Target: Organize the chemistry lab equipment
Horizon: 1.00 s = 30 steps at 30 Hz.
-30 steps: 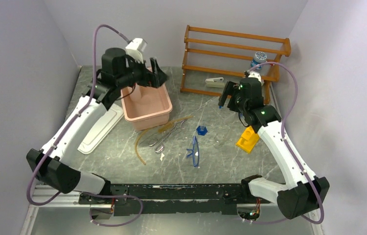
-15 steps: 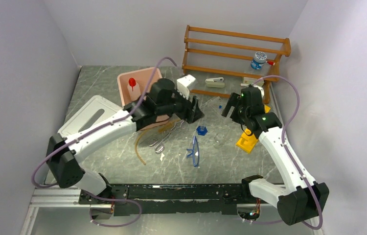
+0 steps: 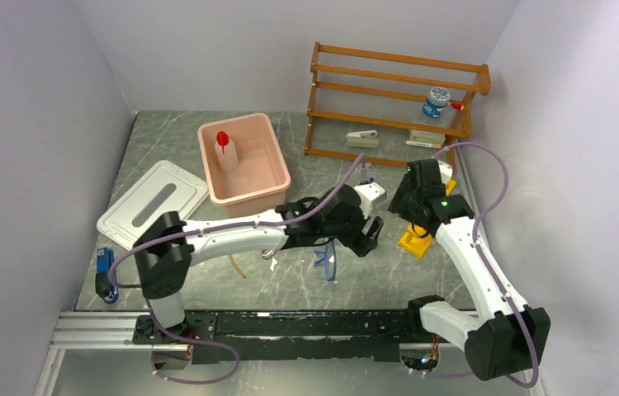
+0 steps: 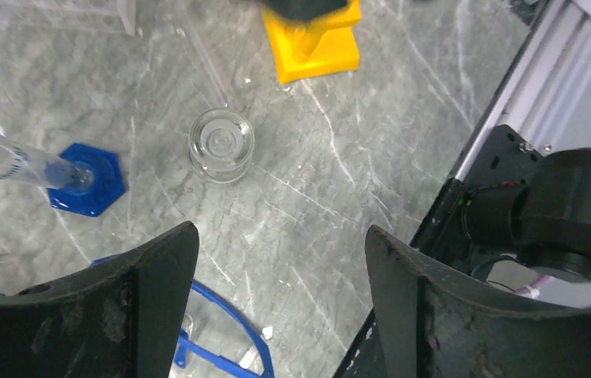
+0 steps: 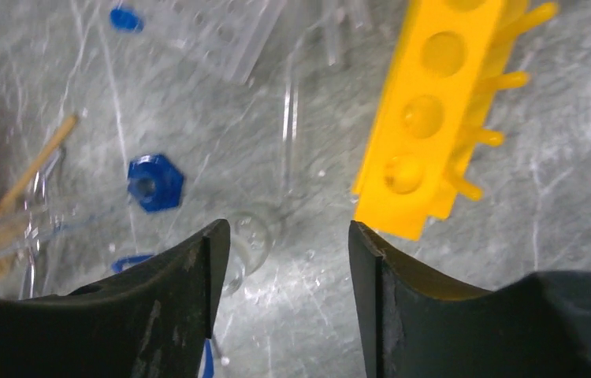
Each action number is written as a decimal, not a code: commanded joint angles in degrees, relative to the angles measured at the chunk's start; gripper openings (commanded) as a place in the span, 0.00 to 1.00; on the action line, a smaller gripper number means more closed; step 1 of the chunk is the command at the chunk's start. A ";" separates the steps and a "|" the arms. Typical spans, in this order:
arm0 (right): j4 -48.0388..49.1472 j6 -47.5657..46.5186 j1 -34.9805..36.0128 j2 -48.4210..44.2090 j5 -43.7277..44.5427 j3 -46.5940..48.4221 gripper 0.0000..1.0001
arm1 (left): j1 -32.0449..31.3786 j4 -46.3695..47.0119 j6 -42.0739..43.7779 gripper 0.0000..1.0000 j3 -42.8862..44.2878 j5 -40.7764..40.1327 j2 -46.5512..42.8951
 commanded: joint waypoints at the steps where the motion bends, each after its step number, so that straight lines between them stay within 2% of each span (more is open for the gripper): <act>1: 1.77 0.66 -6.65 0.34 4.03 2.72 0.58 | -0.03 1.10 -3.56 0.84 2.62 -4.25 3.19; 5: 3.74 1.47 -12.84 0.80 -0.43 3.74 0.56 | -0.39 2.75 -5.10 0.89 4.23 -3.94 6.42; 10: 4.71 3.14 -18.00 0.80 -5.43 3.17 0.62 | -0.78 -0.10 -5.42 0.91 10.81 -6.07 12.55; 16: 5.20 4.07 -19.32 0.23 -7.91 2.67 0.66 | -1.08 -3.87 -6.87 0.82 15.46 -11.19 18.79; 25: 6.16 4.19 -20.01 -0.30 -7.94 0.86 0.68 | -1.13 -6.28 -4.88 0.84 19.13 -11.25 24.63; 27: 6.42 4.17 -20.01 -0.30 -8.04 0.54 0.68 | -1.09 -5.93 -4.55 0.78 19.27 -10.84 25.83; 30: 6.56 4.12 -20.04 -0.17 -8.17 0.40 0.68 | -1.09 -6.49 -4.05 0.59 20.20 -11.35 27.69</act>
